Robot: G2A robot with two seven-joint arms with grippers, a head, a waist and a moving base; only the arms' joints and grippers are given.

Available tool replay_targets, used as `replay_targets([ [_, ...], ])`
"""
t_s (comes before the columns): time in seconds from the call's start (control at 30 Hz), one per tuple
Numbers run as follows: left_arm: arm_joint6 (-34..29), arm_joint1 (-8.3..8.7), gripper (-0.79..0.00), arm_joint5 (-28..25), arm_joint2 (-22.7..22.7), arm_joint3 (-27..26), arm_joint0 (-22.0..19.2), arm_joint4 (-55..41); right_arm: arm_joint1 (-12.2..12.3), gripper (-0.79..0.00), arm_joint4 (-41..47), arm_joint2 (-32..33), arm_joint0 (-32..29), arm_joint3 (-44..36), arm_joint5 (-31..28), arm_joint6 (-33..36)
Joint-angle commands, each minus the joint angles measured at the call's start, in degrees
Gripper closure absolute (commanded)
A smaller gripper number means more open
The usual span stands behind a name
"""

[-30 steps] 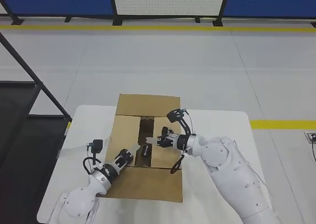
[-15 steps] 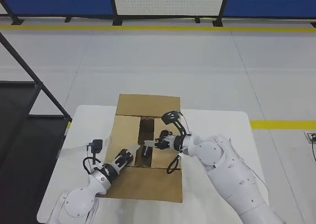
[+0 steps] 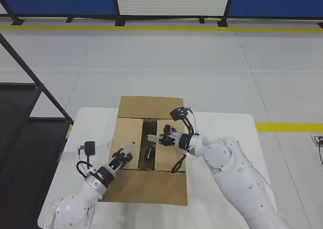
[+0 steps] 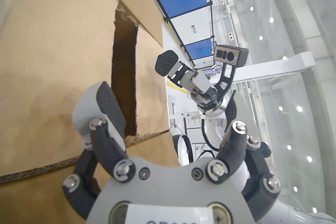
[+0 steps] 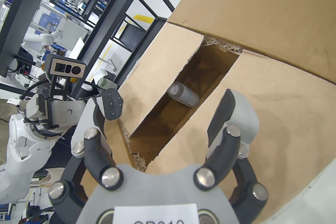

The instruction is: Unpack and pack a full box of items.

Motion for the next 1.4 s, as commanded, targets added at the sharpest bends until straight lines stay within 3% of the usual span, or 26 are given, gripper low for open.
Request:
replay_targets([
  [0.0,-0.11,0.16,-0.785,-1.08,-1.58,-2.39,1.21,-1.91,0.14,-0.785,0.91,0.59,-0.01,-0.36,-0.62,-0.24],
  [0.13,-2.26,0.71,-0.785,-3.32,-6.2,-6.79,4.79,-5.65,0.36,-0.785,1.24,2.01,0.99,0.51,-0.36,-2.83],
  [0.27,-8.47,1.49,-0.785,-6.57,-12.34,-9.11,9.03,-10.79,0.39,-0.785,-0.61,2.88,3.28,3.82,1.29,-7.14],
  [0.43,-17.31,2.51,-0.785,-9.92,-19.02,-9.01,13.54,-14.54,0.11,-0.785,-1.93,3.39,6.6,9.64,3.33,-13.17],
  [0.57,-21.6,3.06,-0.785,-8.8,-23.31,-7.3,15.76,-20.86,-0.08,-0.785,-3.58,3.33,7.95,12.48,6.32,-16.56],
  [0.9,-21.5,3.1,-0.785,-8.46,-23.8,-7.29,16.19,-21.25,-0.09,-0.785,-3.88,3.22,7.72,12.52,6.96,-16.67],
  [1.0,-20.86,3.15,-0.785,-7.31,-21.51,-8.08,15.99,-19.86,-0.52,-0.785,-3.12,2.7,7.99,13.64,9.38,-17.73],
  [1.13,-20.82,3.41,-0.785,-6.54,-20.9,-8.24,15.59,-19.05,-1.47,-0.785,-2.97,1.07,10.82,19.8,10.98,-18.87],
  [1.37,-26.52,4.3,-0.785,-5.56,-23.25,-6.01,16.19,-20.76,-4.04,-0.785,-0.36,-2.02,16.92,33.43,8.1,-20.63],
])
